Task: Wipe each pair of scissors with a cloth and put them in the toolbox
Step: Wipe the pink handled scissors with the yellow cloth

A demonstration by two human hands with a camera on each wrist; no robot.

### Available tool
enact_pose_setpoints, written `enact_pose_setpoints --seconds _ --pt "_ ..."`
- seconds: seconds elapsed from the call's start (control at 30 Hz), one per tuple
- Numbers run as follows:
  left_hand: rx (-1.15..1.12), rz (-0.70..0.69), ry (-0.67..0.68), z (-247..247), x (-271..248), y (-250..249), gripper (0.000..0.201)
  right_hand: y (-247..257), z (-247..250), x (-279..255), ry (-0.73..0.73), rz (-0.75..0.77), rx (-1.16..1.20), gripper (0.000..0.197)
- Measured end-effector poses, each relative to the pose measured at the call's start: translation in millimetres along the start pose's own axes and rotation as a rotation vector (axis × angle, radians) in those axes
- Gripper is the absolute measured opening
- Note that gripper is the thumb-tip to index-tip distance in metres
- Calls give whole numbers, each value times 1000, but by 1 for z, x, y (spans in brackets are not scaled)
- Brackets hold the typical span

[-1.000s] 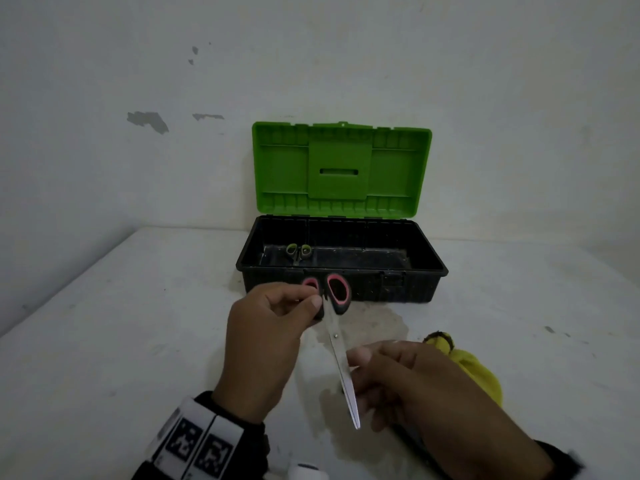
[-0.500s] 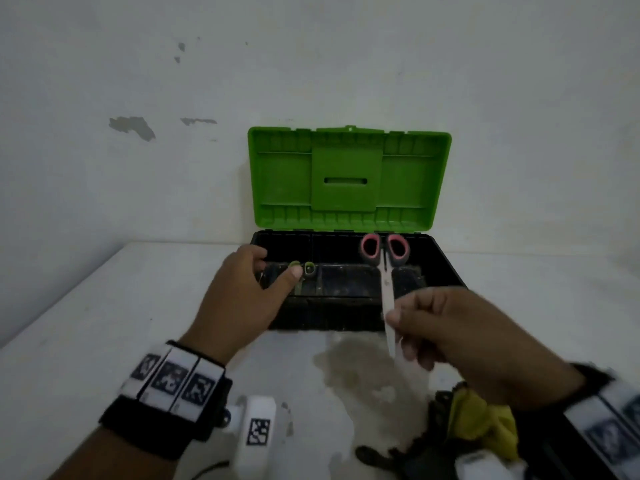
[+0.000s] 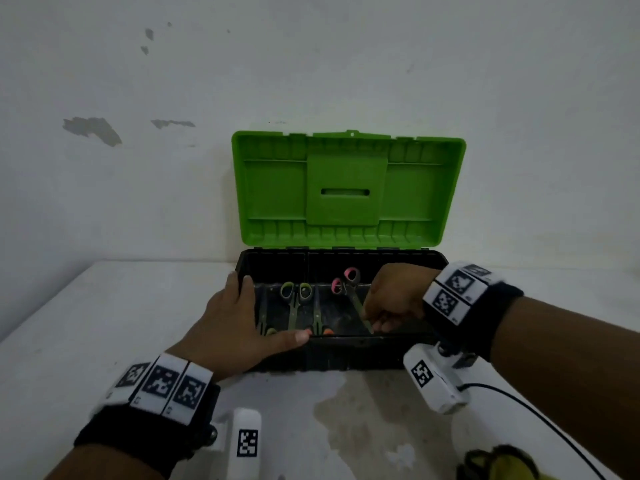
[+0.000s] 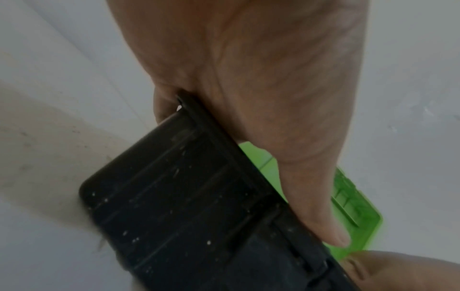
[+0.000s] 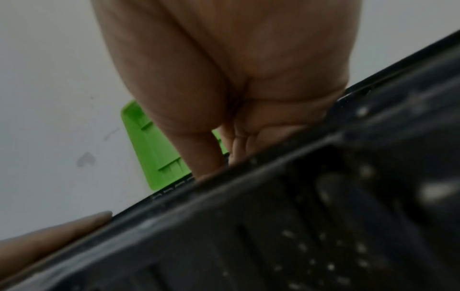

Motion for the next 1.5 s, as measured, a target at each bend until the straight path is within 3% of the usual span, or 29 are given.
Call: enact_pose_setpoints --seconds 0.17,0.27,0.3,0.37,0.43,0.53,0.6,0.67,0.77,0.83,0.9,0.97,1.03,1.07,1.13,1.23,1.3,1.43,1.5 --pt "-1 -45 -29 0 7 3 153 -3 -11 23 61 -35 -55 33" --pt "-10 -49 -34 -1 8 4 151 -2 -14 31 80 11 -111 11" --pt "-11 -51 -37 -2 9 4 150 0 -14 30 78 32 -140 13" --pt "-22 -68 -53 -2 11 5 146 -1 -13 31 53 44 -238 38" --pt "-26 -71 -62 -1 11 5 145 -2 -13 33 33 52 -284 44" --pt "-40 -57 -47 -2 9 6 143 -4 -14 29 87 79 -198 27" --pt "-52 -63 -49 -3 8 5 141 -8 -3 15 98 82 -73 25" --pt "-54 -42 -24 -2 9 7 141 -11 30 4 -87 160 -53 33" --pt "-22 -12 126 3 13 4 141 -27 96 -15 -508 240 6 44" --pt "-60 -27 150 22 19 -12 127 -43 138 -27 -782 239 81 54" --pt "-69 -9 -65 60 30 -32 106 -56 168 -37 -961 203 165 64" --pt "-129 31 -414 109 42 -51 101 -66 186 -36 -1023 148 234 64" --pt "-383 -16 -689 147 52 -65 92 -72 198 -24 -973 105 319 63" --pt "-515 -26 -749 157 61 -67 89 -73 200 -16 -912 100 388 70" --pt "-719 1 -711 168 85 -69 86 -68 200 -2 -763 120 566 85" --pt "-1010 52 -549 163 111 -64 66 -54 197 4 -628 198 708 76" --pt "-1033 57 -529 162 116 -58 56 -52 195 5 -595 213 747 79" --pt "-987 59 -640 166 93 -54 72 -64 197 -9 -639 198 748 81" --pt "-970 -15 -645 165 77 -55 61 -72 195 -21 -637 207 708 78"
Point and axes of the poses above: each hand's wrist, its own x-axis towards the middle knuckle, its own z-axis out of the back of the hand, y = z × x, the point moved 6 cm from there along x, towards the middle knuckle, and after that the axes turned 9 degrees about -x, right-handed, at the moved point
